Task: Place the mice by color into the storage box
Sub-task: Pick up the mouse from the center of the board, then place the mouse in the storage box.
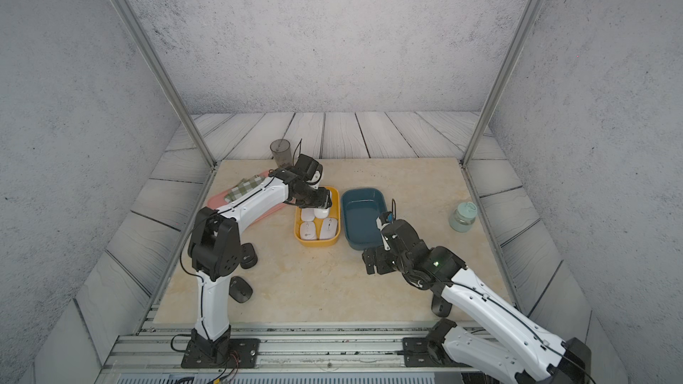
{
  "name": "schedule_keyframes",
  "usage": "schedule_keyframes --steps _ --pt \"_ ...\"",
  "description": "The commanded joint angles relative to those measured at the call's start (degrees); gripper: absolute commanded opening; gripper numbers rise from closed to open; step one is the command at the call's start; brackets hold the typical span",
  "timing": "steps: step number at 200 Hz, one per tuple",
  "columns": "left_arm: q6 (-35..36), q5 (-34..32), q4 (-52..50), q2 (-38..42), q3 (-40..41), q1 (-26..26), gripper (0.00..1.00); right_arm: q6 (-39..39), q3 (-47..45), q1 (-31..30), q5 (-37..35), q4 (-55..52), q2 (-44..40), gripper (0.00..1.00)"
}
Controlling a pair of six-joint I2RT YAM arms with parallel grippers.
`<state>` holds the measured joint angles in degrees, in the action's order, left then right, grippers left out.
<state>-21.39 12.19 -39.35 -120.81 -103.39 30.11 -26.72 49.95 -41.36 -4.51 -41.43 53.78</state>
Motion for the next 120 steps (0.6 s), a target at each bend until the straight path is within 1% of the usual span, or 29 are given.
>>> schedule_keyframes --steps 1,54,108,120 --pt "0.8 0.2 2.2 -2.6 -3.0 -0.2 0.49 0.1 -0.5 0.5 -1.0 0.0 0.0 0.99" --pt "0.0 -3.2 6.2 -7.2 -4.7 -0.2 0.49 -0.9 -3.4 0.6 1.4 3.6 -1.3 0.99" --pt "-2.5 -7.0 9.9 -8.4 -3.3 -0.2 0.49 -1.3 -5.0 0.6 3.4 5.7 -2.1 0.99" --pt "-3.1 -6.9 10.5 -9.0 -3.3 -0.2 0.49 -1.4 -5.5 0.5 3.7 6.2 -2.4 0.99"
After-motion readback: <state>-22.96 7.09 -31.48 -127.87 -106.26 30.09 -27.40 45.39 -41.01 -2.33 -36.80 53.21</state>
